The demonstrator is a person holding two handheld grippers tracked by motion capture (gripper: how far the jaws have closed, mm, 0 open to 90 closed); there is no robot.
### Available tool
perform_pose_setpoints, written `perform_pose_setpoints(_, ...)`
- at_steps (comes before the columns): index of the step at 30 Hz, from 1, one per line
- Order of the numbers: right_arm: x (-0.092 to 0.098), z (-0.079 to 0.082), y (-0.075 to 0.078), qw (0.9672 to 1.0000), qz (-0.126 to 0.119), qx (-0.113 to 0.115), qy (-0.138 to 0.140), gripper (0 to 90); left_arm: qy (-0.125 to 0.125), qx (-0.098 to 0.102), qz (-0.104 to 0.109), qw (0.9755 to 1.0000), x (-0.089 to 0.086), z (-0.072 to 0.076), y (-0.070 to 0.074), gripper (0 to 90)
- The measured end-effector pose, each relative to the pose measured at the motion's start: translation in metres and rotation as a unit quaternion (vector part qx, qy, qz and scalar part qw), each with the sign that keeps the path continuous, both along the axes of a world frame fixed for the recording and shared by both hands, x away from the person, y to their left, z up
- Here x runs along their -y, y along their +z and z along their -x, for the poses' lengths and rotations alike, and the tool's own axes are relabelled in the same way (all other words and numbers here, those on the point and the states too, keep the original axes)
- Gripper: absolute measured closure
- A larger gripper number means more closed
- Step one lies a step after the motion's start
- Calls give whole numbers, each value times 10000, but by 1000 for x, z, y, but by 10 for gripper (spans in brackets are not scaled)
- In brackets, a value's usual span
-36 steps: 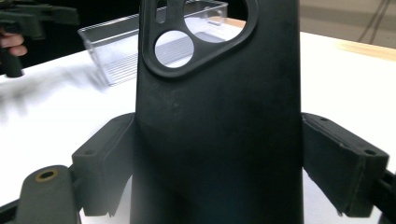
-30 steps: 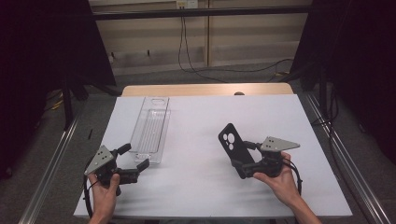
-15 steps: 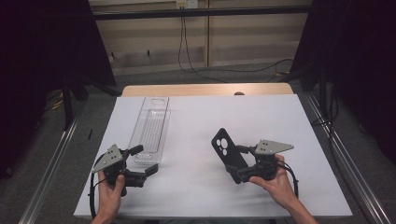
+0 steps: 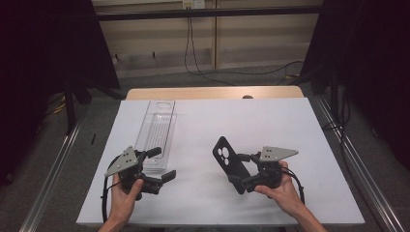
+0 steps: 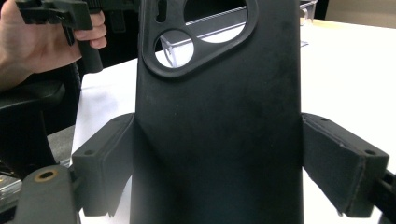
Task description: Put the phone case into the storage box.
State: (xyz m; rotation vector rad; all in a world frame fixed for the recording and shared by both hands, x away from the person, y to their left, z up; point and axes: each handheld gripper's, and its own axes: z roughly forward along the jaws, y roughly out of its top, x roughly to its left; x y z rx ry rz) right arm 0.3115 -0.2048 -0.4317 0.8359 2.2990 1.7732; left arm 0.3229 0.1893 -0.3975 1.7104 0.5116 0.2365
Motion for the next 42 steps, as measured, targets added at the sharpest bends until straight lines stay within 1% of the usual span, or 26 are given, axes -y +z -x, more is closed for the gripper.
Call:
perform_pose_setpoints(1,-1,0,0,10000,7,-2,20,142,-54,41,9,10000,3,0,1,32)
perform_pose_setpoints(8,-4,0,-1,9997,-69,-16,245,143,-439,69,-42,9990,19,-3,1,26)
perform_pose_setpoints(10,-5,1,-1,9996,-64,-7,285,143,-471,67,-70,9988,23,-5,2,22)
perform_pose_setpoints(11,-6,1,-2,9995,-66,-22,308,143,-496,73,-45,9987,24,-6,3,21)
perform_pose_setpoints(12,-6,1,-2,9995,-61,-14,313,143,-499,62,-44,9987,25,-6,3,19)
perform_pose_setpoints(15,-6,0,-2,9993,-102,8,349,143,-640,37,-18,9979,30,-7,5,18)
perform_pose_setpoints(17,-5,-1,-1,9993,-136,24,346,142,-734,74,-41,9973,35,-8,7,19)
perform_pose_setpoints(19,-5,-1,-1,9993,-161,40,343,142,-828,101,-11,9965,39,-9,8,19)
perform_pose_setpoints(21,-4,-1,0,9992,-217,41,346,142,-867,129,-24,9961,44,-10,9,19)
perform_pose_setpoints(24,-2,-1,1,9992,-202,107,315,142,-997,7,95,9950,50,-12,11,19)
perform_pose_setpoints(25,-2,-1,1,9992,-209,118,317,142,-995,21,69,9950,52,-12,11,18)
perform_pose_setpoints(27,-1,-1,1,9990,-248,135,335,142,-1077,67,33,9942,56,-14,13,18)
perform_pose_setpoints(28,-1,-1,1,9990,-241,151,340,142,-1090,150,-62,9939,59,-15,15,18)
perform_pose_setpoints(29,-1,-1,2,9990,-228,177,353,142,-1096,189,-107,9937,61,-15,16,18)
perform_pose_setpoints(31,-1,0,2,9988,-238,189,394,141,-1225,59,21,9924,65,-16,17,18)
perform_pose_setpoints(33,0,0,3,9986,-233,206,438,141,-1285,84,-57,9917,70,-16,18,18)
perform_pose_setpoints(34,0,0,3,9985,-230,226,449,142,-1329,107,-142,9910,72,-16,18,18)
perform_pose_setpoints(35,1,1,4,9983,-228,235,491,142,-1385,111,-150,9902,74,-16,17,18)
perform_pose_setpoints(37,1,0,3,9981,-237,212,527,141,-1389,73,-247,9900,77,-17,16,18)
perform_pose_setpoints(38,1,0,2,9981,-231,197,535,141,-1436,7,-219,9894,79,-17,15,18)
perform_pose_setpoints(40,1,-1,1,9978,-236,150,593,141,-1480,-2,-243,9887,82,-18,14,21)
perform_pose_setpoints(42,0,-1,1,9974,-216,164,663,141,-1514,-28,-242,9882,84,-19,14,21)
